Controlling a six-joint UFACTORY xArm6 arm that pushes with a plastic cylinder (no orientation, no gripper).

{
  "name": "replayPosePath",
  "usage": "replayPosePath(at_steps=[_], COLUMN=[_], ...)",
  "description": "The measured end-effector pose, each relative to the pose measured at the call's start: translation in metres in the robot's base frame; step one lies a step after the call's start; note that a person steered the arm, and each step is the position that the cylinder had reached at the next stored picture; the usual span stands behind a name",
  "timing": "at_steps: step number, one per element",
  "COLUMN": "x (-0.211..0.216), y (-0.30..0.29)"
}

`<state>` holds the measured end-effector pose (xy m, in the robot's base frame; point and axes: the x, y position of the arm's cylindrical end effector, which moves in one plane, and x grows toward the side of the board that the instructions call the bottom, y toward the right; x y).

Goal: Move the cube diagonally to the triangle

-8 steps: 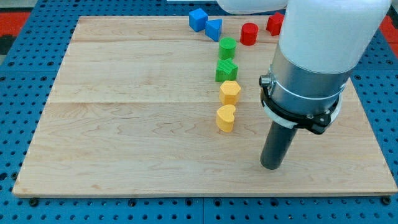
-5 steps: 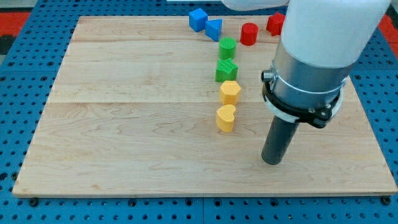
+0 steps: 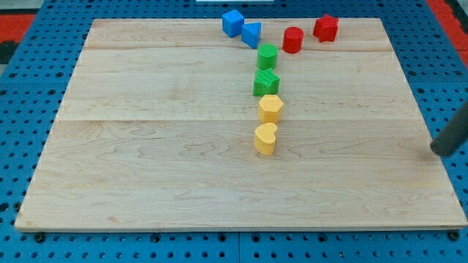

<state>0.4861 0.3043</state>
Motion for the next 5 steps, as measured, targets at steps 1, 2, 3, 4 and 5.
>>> replayPosePath(at_steps=[1, 2, 3, 4, 5], x=[-0.065, -0.085, -0.108, -0.145, -0.212], y=[0.002, -0.004, -0.004, -0.004, -0.002])
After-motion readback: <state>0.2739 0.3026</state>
